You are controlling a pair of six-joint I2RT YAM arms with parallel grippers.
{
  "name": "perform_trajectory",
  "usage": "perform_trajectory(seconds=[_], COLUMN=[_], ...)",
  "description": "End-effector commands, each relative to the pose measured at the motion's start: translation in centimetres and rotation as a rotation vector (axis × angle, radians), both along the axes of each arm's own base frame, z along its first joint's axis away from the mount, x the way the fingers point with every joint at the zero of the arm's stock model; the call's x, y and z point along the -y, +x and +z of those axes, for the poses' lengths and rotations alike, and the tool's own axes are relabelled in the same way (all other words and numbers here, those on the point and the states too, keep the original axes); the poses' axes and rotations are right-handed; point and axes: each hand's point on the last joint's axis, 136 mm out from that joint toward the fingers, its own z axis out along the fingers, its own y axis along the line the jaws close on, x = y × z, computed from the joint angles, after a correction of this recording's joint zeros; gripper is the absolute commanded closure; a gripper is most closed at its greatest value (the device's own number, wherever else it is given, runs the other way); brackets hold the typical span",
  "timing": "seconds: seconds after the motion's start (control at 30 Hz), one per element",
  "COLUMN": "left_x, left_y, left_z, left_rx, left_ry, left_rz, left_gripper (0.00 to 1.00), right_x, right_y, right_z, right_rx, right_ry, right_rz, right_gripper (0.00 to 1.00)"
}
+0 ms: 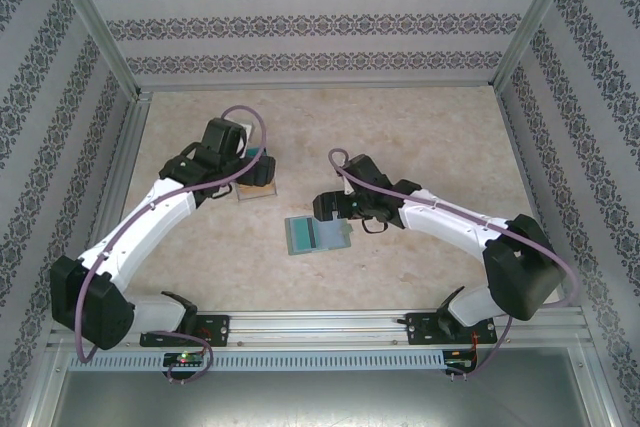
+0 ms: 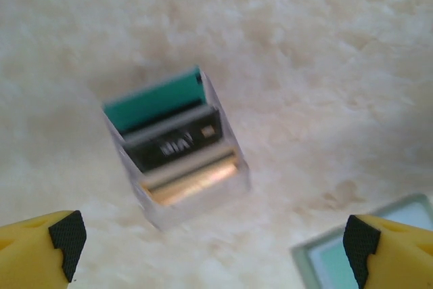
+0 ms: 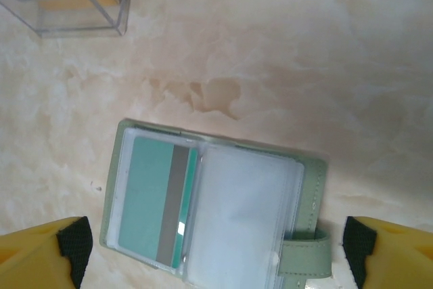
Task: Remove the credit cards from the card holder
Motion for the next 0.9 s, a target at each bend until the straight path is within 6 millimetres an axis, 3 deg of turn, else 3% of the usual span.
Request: perform_trajectory(seconds=[0.0, 0.13, 0.23, 0.33, 0.57, 0.67, 0.87], left_x=[2.4, 3.9, 5.0, 6.6, 9.8, 11.0, 11.6], left_y=[-1.9, -4.0, -5.7, -6.9, -8.1, -8.5, -9.0], left_z=[-1.8, -5.4, -8.3, -10.0, -12.2, -13.2, -15.3], left_rx=[-0.143, -0.293, -0.388, -0.441, -0.495, -0.53, -0.574], left_ry=[-0.327, -0.49, -0.523, -0.545, -0.539, -0.522, -0.468], left_rz=[0.113, 0.191, 0.213, 0.19, 0.129, 0.103, 0.102], left_gripper=[0.01, 0.19, 0.51, 0.71, 0.89, 0.9, 0.9], right_x=[-0.1, -1.5, -2.4, -3.2, -4.0, -4.2, -4.6], right_y=[-0.7, -1.7, -2.3, -2.7, -3.3, -3.5, -3.6], right_z=[-1.3, -1.7, -2.1, -2.4, -3.5, -4.0, -4.6], right_rx=[-0.019, -0.07, -0.102, -0.127, -0.174, -0.195, -0.219], right_ry=[-0.019, 0.042, 0.073, 0.093, 0.091, 0.09, 0.079], right_rz=[0.011, 0.042, 0.056, 0.067, 0.071, 0.075, 0.079], right_gripper=[0.09, 0.29, 0.47, 0.57, 0.67, 0.73, 0.75])
